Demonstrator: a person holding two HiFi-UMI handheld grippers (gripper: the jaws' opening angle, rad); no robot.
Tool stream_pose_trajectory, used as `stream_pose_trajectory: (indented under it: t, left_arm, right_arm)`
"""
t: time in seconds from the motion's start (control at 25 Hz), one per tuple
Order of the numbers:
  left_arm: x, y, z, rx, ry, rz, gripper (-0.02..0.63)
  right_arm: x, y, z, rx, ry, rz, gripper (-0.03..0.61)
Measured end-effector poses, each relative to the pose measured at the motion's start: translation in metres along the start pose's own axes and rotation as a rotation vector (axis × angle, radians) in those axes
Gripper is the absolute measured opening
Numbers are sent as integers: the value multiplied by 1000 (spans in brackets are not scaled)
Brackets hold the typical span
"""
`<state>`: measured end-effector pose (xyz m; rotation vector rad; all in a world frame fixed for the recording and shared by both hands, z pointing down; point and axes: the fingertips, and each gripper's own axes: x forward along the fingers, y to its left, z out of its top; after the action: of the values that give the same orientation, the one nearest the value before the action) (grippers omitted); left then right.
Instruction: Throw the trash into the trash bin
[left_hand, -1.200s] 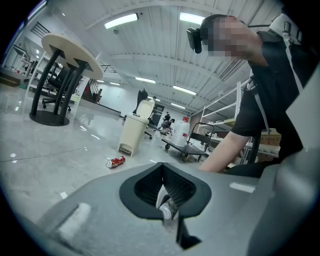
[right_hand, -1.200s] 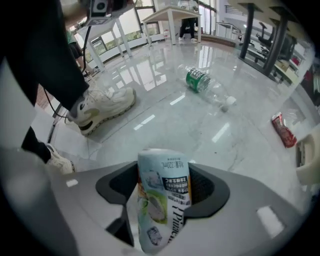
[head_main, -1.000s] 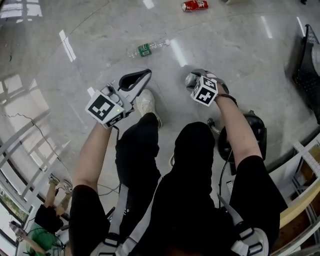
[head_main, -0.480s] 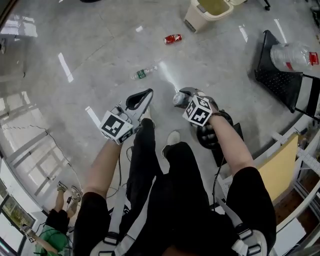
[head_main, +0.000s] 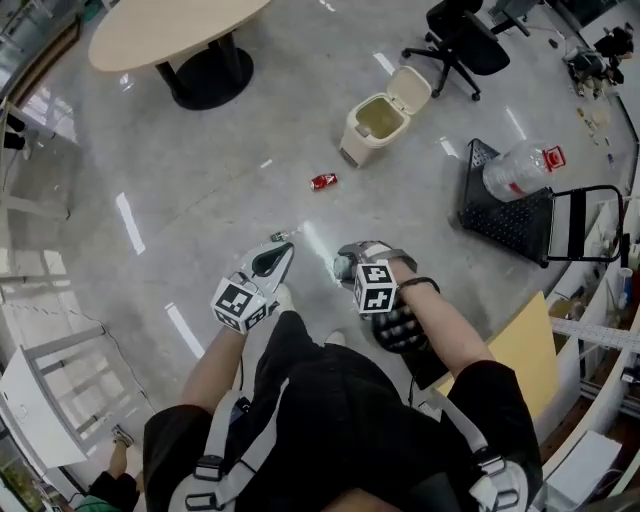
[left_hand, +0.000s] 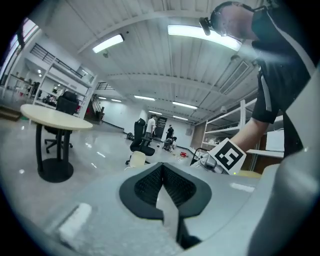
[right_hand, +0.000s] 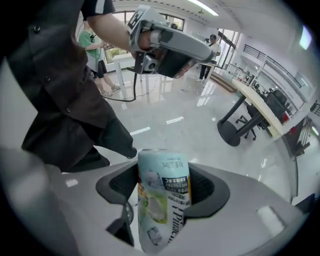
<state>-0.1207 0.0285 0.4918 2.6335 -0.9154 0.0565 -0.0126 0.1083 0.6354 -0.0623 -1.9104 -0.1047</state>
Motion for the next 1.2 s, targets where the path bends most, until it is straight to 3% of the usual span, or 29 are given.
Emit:
stream_pose_trajectory:
  t: [0.12,0.32,0.52,0.8,1.0,1.2]
  left_arm:
    - [17,4,43,99,-22,-63,0]
    - [46,21,102,210,-65,-121,0]
    - [81,20,119,192,-95,-153,0]
    - [148,-10,123,177,-79,-208,0]
    - [210,-20,137,236,-71,-170,0]
    - [276,-19,167,268,-132,-100,0]
  right_arm:
    - [-22,-30,10,22,21,-30,293]
    - [-67,-81,36,184,-24,-137,293]
    - [-96,-87,36,232,-52,-190,293]
    - [-130,-104,-30,224,-46,-268,293]
    - [-151,-154,-92,144,-51,-347,293]
    - [-183,-204,-151,112,-80,-386,293]
